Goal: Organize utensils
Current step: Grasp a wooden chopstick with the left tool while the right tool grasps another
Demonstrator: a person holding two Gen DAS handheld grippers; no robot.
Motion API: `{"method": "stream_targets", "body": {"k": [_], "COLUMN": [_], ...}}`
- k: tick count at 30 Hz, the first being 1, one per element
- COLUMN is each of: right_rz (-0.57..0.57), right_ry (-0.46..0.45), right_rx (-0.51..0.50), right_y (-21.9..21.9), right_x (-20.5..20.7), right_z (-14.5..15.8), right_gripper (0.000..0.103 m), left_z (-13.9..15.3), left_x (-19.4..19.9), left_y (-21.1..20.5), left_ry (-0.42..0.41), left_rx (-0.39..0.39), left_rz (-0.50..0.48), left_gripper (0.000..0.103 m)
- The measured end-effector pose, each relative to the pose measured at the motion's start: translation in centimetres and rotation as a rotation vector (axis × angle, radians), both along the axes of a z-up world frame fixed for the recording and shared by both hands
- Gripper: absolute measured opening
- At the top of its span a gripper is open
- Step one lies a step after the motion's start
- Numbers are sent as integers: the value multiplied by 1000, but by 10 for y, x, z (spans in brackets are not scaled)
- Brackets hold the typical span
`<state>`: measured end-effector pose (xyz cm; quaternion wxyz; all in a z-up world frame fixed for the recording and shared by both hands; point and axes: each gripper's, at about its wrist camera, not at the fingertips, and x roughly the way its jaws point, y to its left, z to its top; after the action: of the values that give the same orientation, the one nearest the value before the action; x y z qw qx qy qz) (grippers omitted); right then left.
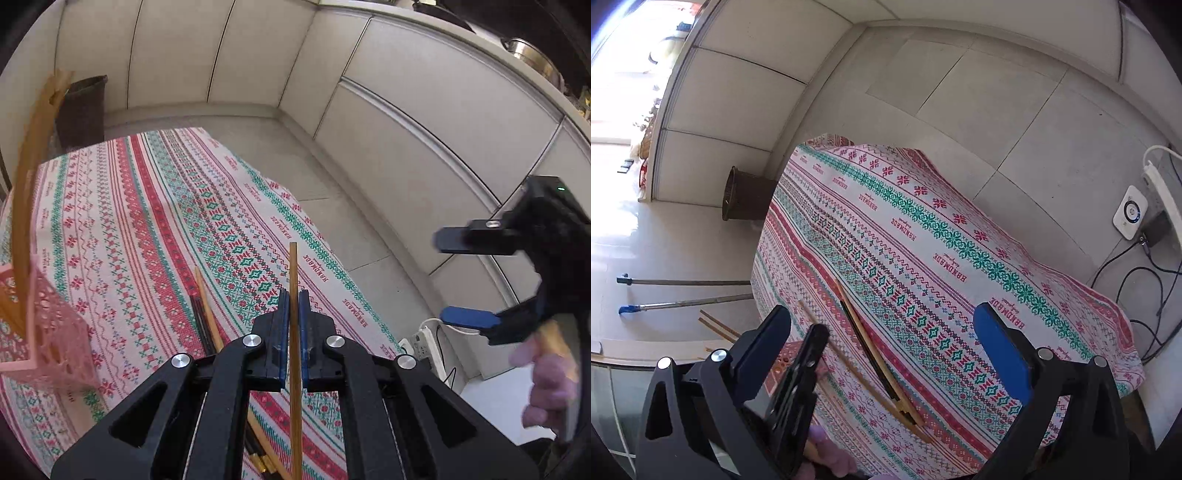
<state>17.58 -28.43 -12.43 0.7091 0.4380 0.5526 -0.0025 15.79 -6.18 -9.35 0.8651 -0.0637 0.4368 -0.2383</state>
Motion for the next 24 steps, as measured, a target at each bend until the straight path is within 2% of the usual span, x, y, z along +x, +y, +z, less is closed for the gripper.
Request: {"method": "stream_targets", "body": {"k": [3,6,12,15,16,20,24], "right_rz": [73,137,237,261,270,310,349], "right_ry": [18,-6,-19,-4,1,-8,-16], "right_rx": [-68,-137,-210,-236,-244,-257,-291], "right_y": [23,53,104,118,121,134,149], "right_x": [15,27,46,57,63,78,92], "right_z": [-10,-15,-31,-44,-49,-58,-63], "right_gripper": [96,96,95,80,73,60,52], "left_z": [26,47,82,95,99,112,131], "left_x": [-25,-46,-87,-98,-100,-104,-114], "left_y": [17,32,62,80,86,104,118], "left_ry": [-51,-97,-203,-252,-264,-300,-336], "left_rx": [-10,-13,-40,-60,-72,-110,-142], "left_rz": [-20,-38,-66,-52,-46,-19,2], "left_gripper": [5,4,4,4,4,4,4]}}
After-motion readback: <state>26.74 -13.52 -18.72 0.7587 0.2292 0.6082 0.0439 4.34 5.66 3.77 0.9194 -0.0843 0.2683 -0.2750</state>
